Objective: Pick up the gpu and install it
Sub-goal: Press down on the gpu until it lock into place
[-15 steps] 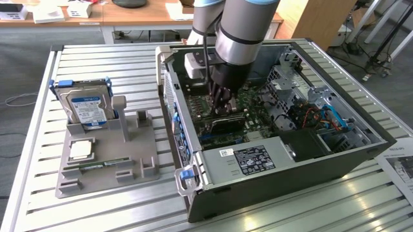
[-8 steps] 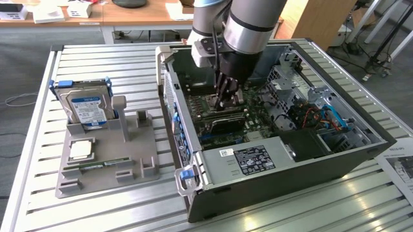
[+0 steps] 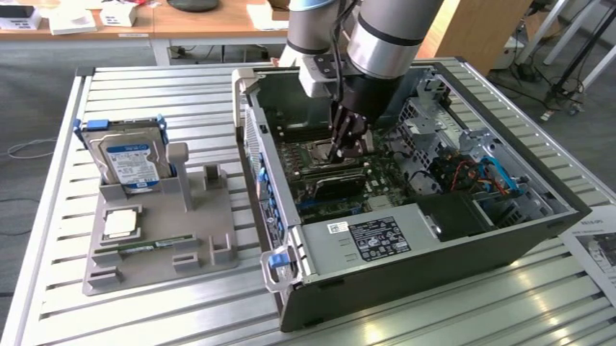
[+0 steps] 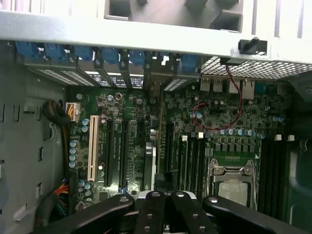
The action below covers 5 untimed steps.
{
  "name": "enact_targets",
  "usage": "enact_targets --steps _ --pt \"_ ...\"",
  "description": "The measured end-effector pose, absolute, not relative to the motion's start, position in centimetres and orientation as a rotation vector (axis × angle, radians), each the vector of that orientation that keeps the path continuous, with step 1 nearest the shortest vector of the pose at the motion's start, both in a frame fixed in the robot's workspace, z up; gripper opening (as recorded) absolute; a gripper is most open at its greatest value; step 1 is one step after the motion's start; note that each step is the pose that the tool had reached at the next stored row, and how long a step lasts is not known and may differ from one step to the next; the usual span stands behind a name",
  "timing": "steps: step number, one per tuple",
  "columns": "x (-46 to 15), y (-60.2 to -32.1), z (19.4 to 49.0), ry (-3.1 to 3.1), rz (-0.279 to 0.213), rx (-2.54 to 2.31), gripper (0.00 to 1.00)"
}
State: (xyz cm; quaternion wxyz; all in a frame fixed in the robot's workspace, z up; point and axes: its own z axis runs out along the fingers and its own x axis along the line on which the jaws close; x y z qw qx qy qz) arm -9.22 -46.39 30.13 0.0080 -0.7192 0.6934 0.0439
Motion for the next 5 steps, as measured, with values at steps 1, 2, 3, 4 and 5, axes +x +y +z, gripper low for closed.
enact_targets --steps 1,2,3,4,5 --pt "-9.22 -46.39 30.14 2.167 0.137 -2.248 0.11" --pt "-9.22 -46.39 30.13 2.167 0.137 -2.248 0.11" --pt "-9.21 -46.39 30.13 2.167 0.137 -2.248 0.11" --pt "-9.22 -46.39 30.13 2.167 0.137 -2.248 0.11" --pt "-9.22 -46.39 30.13 2.167 0.137 -2.248 0.11"
